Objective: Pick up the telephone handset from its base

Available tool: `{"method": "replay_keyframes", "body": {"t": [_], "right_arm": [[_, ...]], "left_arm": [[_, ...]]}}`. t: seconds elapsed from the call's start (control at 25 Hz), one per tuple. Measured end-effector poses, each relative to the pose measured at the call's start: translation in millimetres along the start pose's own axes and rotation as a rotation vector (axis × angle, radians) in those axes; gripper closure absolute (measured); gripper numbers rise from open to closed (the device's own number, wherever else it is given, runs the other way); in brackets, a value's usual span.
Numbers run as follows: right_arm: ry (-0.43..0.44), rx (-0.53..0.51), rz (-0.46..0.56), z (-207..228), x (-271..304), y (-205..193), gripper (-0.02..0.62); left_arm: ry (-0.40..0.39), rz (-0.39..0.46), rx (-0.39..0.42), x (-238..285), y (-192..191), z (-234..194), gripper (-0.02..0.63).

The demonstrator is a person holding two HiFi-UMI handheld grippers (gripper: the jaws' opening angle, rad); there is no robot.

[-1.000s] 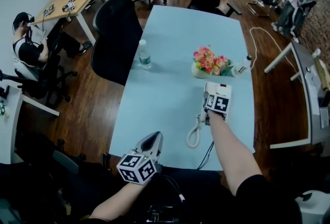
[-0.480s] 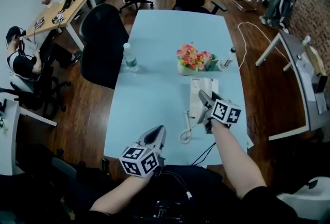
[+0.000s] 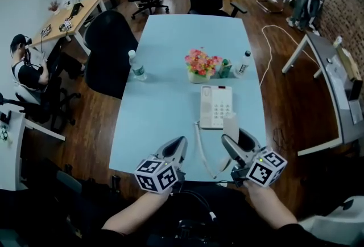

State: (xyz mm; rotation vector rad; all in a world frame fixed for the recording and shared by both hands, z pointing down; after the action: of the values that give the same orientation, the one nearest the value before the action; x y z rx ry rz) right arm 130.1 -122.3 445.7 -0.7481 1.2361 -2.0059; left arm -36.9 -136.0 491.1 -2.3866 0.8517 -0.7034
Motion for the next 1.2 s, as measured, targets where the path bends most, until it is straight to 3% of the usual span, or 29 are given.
{"method": "replay_keyframes", "body": {"t": [0.32, 0.76, 1.2], "right_arm": [[0.013, 0.055, -0.073, 1, -17, -47, 0.344], [0.01, 0.01, -0.074, -4, -10, -47, 0.345], [-0.012, -0.004, -0.084, -5, -11, -50, 0.344]], "left_arm": [[-0.021, -0.05, 0.001, 12, -22, 24, 0.615], [-0.049, -0.075, 0.083, 11, -27, 35, 0.615], [-0.028, -0.061, 0.055, 5, -22, 21, 0.615]]}}
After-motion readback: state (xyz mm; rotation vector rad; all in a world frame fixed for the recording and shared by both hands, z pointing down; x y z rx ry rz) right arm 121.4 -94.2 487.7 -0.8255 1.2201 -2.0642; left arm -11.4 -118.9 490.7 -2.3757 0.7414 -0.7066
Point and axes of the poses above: the fingertips, and each gripper's own axes: x forward along the fingers, z to its right, y out of its top, the point moved 2 cm from there along -x, backward along the fingers, and after that the axes turned 13 degrees about -x, right-handed, at the moved point
